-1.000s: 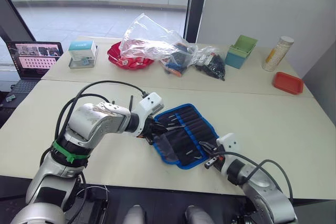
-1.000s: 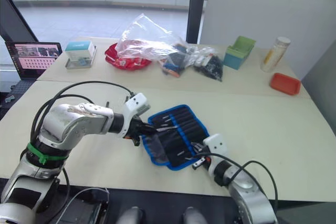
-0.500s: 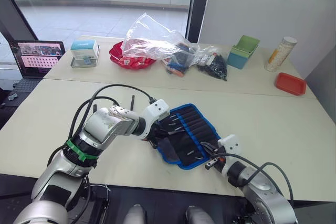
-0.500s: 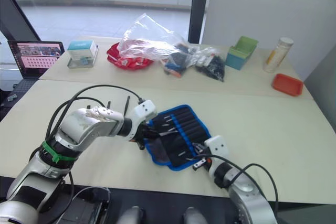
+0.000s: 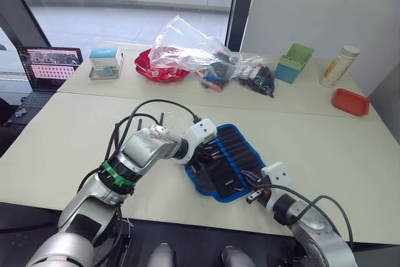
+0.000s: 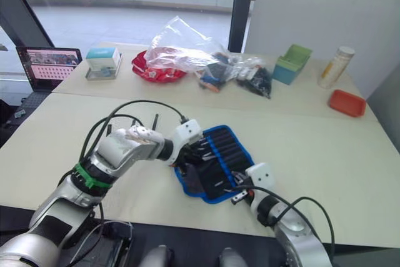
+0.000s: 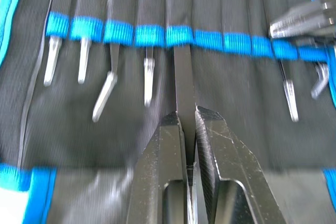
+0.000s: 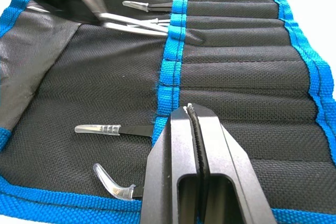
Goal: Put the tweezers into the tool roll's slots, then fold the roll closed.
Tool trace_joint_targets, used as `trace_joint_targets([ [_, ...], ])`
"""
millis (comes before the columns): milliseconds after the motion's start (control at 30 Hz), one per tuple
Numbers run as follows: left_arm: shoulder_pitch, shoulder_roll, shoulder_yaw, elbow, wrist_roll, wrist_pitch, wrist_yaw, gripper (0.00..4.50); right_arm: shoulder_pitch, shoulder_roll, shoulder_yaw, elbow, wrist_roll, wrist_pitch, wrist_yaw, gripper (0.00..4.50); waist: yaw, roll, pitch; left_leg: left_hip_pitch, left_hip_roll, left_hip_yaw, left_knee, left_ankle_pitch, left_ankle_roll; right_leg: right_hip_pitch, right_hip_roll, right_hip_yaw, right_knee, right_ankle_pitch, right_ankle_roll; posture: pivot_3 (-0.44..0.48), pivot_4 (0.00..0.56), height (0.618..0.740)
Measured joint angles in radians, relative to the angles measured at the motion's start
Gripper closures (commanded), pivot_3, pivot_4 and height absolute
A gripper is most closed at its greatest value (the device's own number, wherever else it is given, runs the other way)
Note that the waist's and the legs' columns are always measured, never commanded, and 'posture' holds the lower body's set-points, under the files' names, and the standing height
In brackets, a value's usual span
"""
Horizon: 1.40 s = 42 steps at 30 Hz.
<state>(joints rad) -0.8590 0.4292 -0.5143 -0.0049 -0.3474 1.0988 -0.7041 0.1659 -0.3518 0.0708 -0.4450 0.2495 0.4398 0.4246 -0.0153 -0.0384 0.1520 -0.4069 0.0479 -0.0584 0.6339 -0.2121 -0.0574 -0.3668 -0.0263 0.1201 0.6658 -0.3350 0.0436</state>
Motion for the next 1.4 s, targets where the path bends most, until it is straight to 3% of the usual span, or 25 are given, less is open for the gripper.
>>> trace_joint_targets([
  [333, -0.038, -0.186, -0.052, 0.27, 0.167, -0.277, -0.006, 4.48, 0.008, -0.018, -0.001, -0.011, -0.001, 0.007, 0.003, 4.5, 0.005, 0.0, 0.0, 0.001, -0.001, -0.001, 0.002, 0.0, 0.001, 0.003, 0.0, 0.0, 0.0, 0.0, 0.0, 0.0, 0.15, 0.723],
  [600, 0.008, -0.205, -0.026, 0.292, 0.234, -0.36, -0.011, 4.48, 0.009, -0.024, 0.0, -0.009, -0.001, 0.017, 0.009, 4.5, 0.0, 0.0, -0.001, 0.007, -0.001, -0.002, 0.007, 0.0, 0.001, 0.014, 0.0, 0.001, -0.002, -0.002, 0.003, 0.0, 0.15, 0.723],
  [667, 0.017, -0.205, -0.016, 0.284, 0.237, -0.358, -0.014, 3.6, 0.009, -0.024, 0.001, -0.009, -0.001, 0.017, 0.012, 4.5, 0.0, 0.0, -0.001, 0.007, -0.001, -0.002, 0.007, -0.001, 0.001, 0.014, 0.0, 0.001, -0.002, -0.002, 0.003, 0.0, 0.15, 0.723],
  [900, 0.04, -0.137, 0.03, 0.204, 0.223, -0.327, -0.064, 1.4, -0.014, -0.02, 0.023, 0.005, -0.014, 0.02, 0.007, 4.5, -0.015, 0.001, 0.0, 0.005, 0.0, -0.002, 0.007, -0.001, 0.001, 0.011, 0.002, 0.001, -0.001, -0.002, 0.003, 0.0, 0.15, 0.723],
  [1033, 0.039, -0.055, 0.164, 0.076, 0.181, -0.293, -0.091, 0.05, -0.022, -0.023, 0.033, 0.008, -0.017, 0.029, 0.008, 4.5, -0.028, 0.001, 0.0, 0.005, 0.001, -0.003, 0.006, -0.001, 0.002, 0.011, 0.002, 0.001, 0.0, -0.001, 0.003, 0.0, 0.15, 0.723],
  [1133, 0.079, -0.023, 0.247, 0.009, 0.143, -0.295, -0.095, 0.01, -0.03, -0.023, 0.038, 0.011, -0.021, 0.033, 0.008, 4.5, -0.03, 0.001, -0.001, 0.006, 0.001, -0.003, 0.006, -0.001, 0.002, 0.011, 0.002, 0.001, 0.0, -0.001, 0.002, 0.0, 0.15, 0.723],
  [1300, 0.336, 0.037, 0.495, -0.091, 0.111, -0.454, -0.014, 0.01, -0.049, -0.024, 0.047, 0.026, -0.021, 0.033, 0.018, 4.5, -0.037, 0.002, -0.001, 0.008, 0.002, -0.002, 0.004, -0.001, 0.002, 0.011, 0.002, 0.0, 0.001, -0.001, 0.002, 0.0, 0.15, 0.723],
  [1400, 0.452, 0.06, 0.599, -0.166, 0.102, -0.454, 0.041, 0.01, -0.054, -0.034, 0.038, 0.033, -0.022, 0.033, 0.024, 4.5, -0.029, 0.001, -0.001, 0.008, 0.001, -0.003, 0.004, -0.001, 0.002, 0.011, 0.001, 0.0, 0.0, -0.001, 0.002, 0.0, 0.15, 0.723],
])
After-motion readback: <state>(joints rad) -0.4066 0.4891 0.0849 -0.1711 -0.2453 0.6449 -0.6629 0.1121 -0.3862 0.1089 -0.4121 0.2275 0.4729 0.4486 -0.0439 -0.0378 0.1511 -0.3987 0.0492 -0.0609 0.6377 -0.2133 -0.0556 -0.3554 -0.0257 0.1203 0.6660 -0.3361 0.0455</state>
